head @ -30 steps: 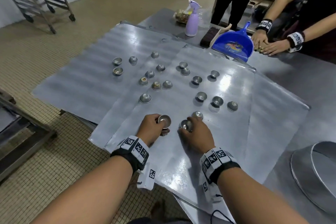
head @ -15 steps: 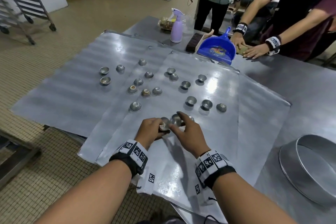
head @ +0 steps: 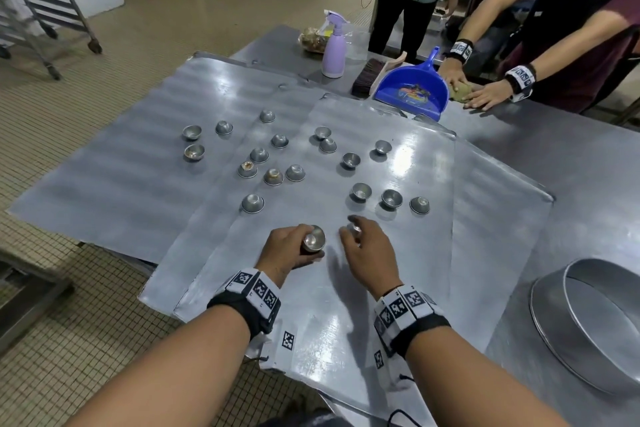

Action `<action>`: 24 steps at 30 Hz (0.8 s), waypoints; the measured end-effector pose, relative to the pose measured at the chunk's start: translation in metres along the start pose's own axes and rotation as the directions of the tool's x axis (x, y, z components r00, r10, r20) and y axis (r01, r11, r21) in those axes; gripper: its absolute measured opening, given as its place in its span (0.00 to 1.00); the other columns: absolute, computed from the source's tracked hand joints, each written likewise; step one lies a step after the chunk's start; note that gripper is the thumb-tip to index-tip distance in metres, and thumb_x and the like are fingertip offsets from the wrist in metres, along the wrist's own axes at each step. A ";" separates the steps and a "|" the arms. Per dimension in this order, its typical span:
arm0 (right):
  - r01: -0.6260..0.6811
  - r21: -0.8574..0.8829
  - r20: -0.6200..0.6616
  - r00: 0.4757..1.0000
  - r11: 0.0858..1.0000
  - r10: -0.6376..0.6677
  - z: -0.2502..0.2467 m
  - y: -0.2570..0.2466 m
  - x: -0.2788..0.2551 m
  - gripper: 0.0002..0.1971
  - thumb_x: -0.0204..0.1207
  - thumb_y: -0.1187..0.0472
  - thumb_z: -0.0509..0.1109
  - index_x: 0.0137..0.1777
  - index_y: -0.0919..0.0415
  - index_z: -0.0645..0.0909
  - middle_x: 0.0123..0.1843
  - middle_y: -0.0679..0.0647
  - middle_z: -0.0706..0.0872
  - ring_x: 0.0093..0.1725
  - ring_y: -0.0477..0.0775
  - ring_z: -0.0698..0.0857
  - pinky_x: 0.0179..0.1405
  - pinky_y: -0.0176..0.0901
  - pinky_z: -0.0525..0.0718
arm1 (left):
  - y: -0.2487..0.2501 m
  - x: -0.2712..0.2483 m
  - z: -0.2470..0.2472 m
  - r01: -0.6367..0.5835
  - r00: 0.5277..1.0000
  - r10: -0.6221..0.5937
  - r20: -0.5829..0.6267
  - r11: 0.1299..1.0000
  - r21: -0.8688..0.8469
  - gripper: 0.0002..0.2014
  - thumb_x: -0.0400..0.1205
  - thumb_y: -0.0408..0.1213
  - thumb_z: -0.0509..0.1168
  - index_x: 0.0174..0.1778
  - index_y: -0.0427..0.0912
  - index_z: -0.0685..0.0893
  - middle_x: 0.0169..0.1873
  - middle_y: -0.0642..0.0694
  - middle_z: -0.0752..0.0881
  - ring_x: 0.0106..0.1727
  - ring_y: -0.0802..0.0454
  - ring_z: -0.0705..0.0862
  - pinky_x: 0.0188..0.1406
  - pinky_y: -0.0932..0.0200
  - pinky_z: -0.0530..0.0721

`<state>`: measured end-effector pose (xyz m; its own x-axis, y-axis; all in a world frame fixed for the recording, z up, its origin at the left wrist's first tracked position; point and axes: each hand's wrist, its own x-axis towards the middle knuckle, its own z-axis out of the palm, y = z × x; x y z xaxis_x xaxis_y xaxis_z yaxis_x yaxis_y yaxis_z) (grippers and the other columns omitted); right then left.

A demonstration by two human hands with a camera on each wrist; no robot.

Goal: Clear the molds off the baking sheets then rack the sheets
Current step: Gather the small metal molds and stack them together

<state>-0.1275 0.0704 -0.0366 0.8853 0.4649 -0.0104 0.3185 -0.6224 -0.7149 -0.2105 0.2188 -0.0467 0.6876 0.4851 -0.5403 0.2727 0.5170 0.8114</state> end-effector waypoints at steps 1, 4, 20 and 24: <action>-0.026 -0.026 -0.020 0.999 0.999 0.026 -0.004 0.006 0.004 0.18 0.85 0.48 0.63 0.70 0.52 0.80 0.68 0.53 0.83 0.63 0.54 0.83 0.58 0.44 0.77 | -0.002 0.001 0.000 -0.014 1.000 0.014 0.005 1.000 0.026 0.08 0.79 0.31 0.72 0.45 0.27 0.88 0.41 0.31 0.88 0.46 0.31 0.92 0.53 0.43 0.91; -0.084 -0.120 0.072 0.993 0.989 0.094 -0.014 0.020 0.014 0.23 0.85 0.50 0.64 0.78 0.54 0.73 0.76 0.57 0.76 0.70 0.58 0.80 0.66 0.48 0.75 | -0.007 0.006 0.004 -0.062 0.998 0.064 -0.005 0.991 0.120 0.07 0.80 0.25 0.70 0.45 0.22 0.86 0.39 0.34 0.86 0.40 0.35 0.92 0.49 0.46 0.92; -0.074 -0.239 0.135 0.985 0.968 0.109 -0.001 0.035 0.022 0.14 0.82 0.52 0.67 0.64 0.57 0.76 0.64 0.57 0.78 0.58 0.63 0.83 0.53 0.52 0.81 | -0.016 0.016 -0.002 -0.164 0.986 0.157 0.050 0.968 0.189 0.08 0.81 0.20 0.66 0.47 0.14 0.81 0.38 0.35 0.84 0.39 0.42 0.91 0.45 0.50 0.92; -0.069 -0.177 0.135 0.986 0.982 0.094 -0.003 0.036 0.015 0.19 0.82 0.53 0.67 0.71 0.55 0.74 0.68 0.57 0.80 0.63 0.63 0.83 0.60 0.53 0.80 | -0.015 0.017 -0.002 -0.162 0.986 0.154 0.060 0.970 0.181 0.08 0.81 0.20 0.66 0.46 0.13 0.80 0.38 0.35 0.83 0.38 0.40 0.92 0.45 0.50 0.92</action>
<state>-0.1018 0.0530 -0.0600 0.8572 0.4855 -0.1717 0.3116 -0.7544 -0.5777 -0.2043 0.2210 -0.0683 0.7604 0.5157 -0.3948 0.2752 0.2949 0.9151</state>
